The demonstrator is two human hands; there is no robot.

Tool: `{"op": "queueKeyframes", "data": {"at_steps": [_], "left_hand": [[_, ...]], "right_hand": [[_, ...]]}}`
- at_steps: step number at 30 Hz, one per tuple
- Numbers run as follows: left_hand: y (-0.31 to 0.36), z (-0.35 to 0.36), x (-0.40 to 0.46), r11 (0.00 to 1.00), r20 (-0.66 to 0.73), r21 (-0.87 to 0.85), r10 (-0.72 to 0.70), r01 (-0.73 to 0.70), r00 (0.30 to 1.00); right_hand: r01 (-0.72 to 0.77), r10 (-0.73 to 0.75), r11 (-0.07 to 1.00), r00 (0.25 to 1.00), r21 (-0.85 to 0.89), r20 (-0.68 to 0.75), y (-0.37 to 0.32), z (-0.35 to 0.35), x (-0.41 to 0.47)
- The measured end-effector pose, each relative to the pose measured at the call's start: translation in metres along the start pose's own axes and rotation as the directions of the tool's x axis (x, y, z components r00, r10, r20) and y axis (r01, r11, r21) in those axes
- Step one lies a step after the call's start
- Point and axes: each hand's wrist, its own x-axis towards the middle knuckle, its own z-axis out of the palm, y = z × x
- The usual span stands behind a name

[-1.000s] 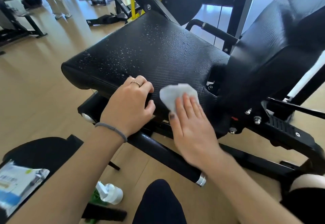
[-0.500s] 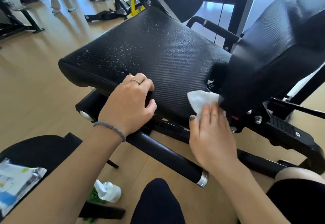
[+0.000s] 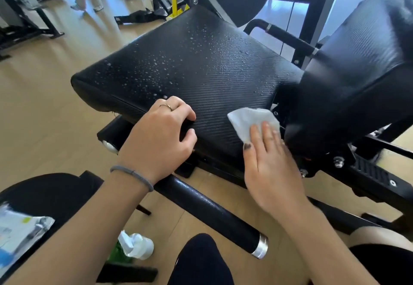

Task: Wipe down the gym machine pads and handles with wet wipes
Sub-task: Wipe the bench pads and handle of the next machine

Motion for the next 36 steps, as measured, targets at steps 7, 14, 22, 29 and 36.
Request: {"op": "queueKeyframes", "data": {"at_steps": [7, 14, 22, 29, 36], "left_hand": [[-0.002, 0.0, 0.0, 0.997, -0.055, -0.013, -0.071, 0.07, 0.996], [-0.001, -0.005, -0.001, 0.864, -0.209, -0.072, -0.502, 0.499, 0.839], [0.005, -0.012, 0.014, 0.536, -0.013, -0.128, -0.842, 0.834, 0.539], [0.008, -0.02, 0.018, 0.516, 0.018, -0.071, -0.855, 0.854, 0.518], [0.012, -0.026, 0.025, 0.468, 0.037, -0.022, -0.882, 0.883, 0.469]], "right_hand": [[0.255, -0.253, 0.967, 0.965, -0.019, 0.07, -0.044, 0.003, 0.043], [0.211, -0.206, 0.977, 0.973, -0.035, 0.108, -0.047, 0.001, 0.036], [0.511, -0.457, 0.852, 0.832, -0.113, 0.315, -0.069, -0.016, 0.056], [0.521, -0.476, 0.853, 0.798, -0.025, 0.369, -0.123, -0.022, 0.088], [0.738, -0.638, 0.672, 0.616, -0.057, 0.462, -0.113, -0.03, 0.105]]}}
